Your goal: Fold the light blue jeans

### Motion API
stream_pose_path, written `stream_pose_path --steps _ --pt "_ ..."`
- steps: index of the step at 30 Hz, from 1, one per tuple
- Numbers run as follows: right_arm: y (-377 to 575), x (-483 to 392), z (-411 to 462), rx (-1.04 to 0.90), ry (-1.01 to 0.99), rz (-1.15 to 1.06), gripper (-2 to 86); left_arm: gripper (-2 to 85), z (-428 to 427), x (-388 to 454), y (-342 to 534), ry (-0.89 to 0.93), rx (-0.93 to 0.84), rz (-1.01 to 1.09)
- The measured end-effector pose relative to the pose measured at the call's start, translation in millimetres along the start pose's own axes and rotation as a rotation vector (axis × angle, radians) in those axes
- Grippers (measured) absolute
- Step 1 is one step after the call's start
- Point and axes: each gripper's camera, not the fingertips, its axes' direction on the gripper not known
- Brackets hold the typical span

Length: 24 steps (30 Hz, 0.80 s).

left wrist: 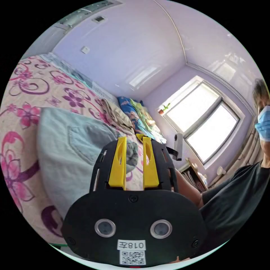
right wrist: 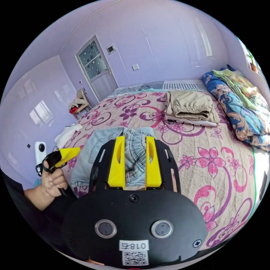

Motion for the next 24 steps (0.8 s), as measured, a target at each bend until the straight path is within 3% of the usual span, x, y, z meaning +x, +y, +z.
stream_pose_path --steps 4,9,13,16,24 --pt "-57 20 29 -0.165 -0.049 -0.05 16.0 12.3 -93 -72 -3 -0.268 0.173 -0.165" --pt "-101 84 67 -0.351 -0.285 0.11 17.8 18.7 -107 -167 -22 -0.257 0.064 -0.369" --pt "-113 135 64 -0.378 -0.51 0.23 18.4 21.4 -81 -224 -36 -0.138 -0.117 -0.454" --pt "-109 166 59 -0.353 -0.666 0.313 18.7 19.7 -78 -247 -39 -0.123 -0.159 -0.462" --pt "-119 191 54 -0.351 -0.742 0.332 21.0 17.4 -86 -279 -46 -0.151 -0.224 -0.396"
